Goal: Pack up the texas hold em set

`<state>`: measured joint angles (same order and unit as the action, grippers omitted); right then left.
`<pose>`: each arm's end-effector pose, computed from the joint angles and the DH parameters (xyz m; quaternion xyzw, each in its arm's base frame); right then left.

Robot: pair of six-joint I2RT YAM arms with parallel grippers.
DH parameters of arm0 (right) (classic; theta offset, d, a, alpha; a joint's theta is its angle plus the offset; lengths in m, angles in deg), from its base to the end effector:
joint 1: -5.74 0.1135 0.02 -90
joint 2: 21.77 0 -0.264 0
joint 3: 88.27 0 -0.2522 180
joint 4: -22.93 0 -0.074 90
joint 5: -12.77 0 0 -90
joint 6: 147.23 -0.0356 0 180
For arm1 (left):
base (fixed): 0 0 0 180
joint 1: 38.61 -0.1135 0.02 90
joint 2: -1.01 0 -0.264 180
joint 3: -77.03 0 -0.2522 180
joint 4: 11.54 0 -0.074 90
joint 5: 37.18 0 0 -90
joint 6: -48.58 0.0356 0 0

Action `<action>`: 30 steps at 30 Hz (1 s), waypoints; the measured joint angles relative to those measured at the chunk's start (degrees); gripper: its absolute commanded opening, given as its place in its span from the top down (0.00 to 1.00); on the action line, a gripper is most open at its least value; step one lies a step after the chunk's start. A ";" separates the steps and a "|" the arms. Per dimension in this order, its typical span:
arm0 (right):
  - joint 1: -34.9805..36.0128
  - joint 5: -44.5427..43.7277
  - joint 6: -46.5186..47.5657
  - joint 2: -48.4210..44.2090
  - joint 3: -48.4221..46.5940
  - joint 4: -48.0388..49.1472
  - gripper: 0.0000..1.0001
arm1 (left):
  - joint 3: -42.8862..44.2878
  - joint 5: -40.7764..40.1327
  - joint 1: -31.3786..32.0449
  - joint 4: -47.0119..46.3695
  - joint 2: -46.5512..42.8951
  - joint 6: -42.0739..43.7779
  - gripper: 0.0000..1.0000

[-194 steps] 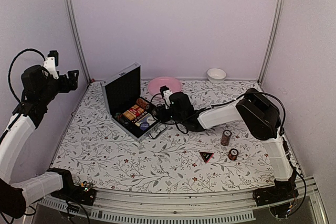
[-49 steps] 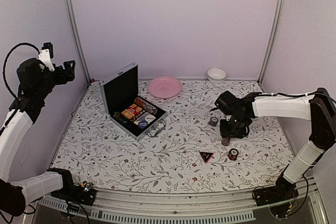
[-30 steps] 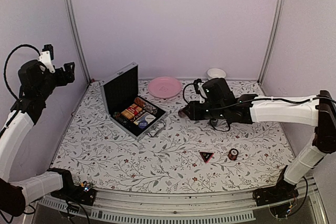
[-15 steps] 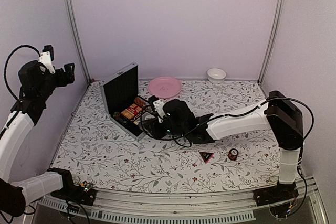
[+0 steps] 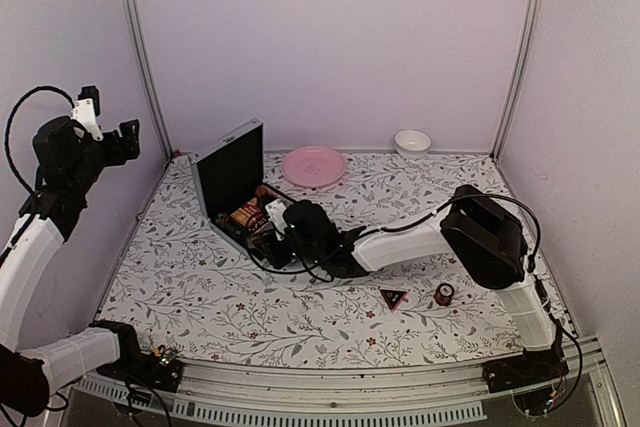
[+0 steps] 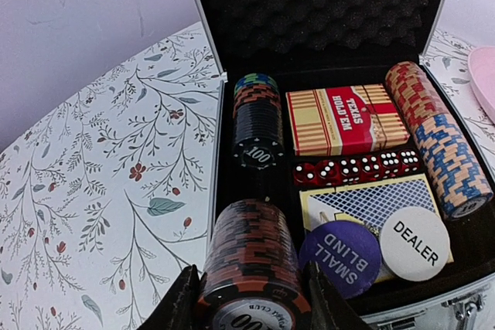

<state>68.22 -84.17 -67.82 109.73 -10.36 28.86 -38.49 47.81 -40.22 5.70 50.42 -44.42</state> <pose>0.2417 0.4547 0.1438 -0.3353 0.7651 0.2852 0.4700 0.2010 0.0088 0.3754 -0.0592 0.7179 0.0231 0.6933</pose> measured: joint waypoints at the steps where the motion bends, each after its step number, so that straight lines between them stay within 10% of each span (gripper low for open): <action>1: 0.00 0.07 0.15 0.85 -0.94 -0.02 0.79 | 0.00 0.00 0.00 0.00 0.02 0.00 0.03; 11: -0.02 -1.18 3.39 7.23 -6.97 0.52 0.76 | 0.00 -0.22 0.00 -0.20 0.09 0.04 0.03; 24: 0.07 -3.52 4.52 3.04 -4.48 -1.44 0.24 | 0.00 -0.39 0.00 -0.22 0.13 0.07 0.03; 30: -0.31 -3.45 4.94 -5.68 -4.22 -3.30 0.53 | 0.00 -0.48 0.00 -0.20 0.13 0.20 0.03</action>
<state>67.91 -87.63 -62.88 104.05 -14.58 25.56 -38.49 47.33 -40.22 5.51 50.55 -44.23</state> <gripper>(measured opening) 0.599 0.970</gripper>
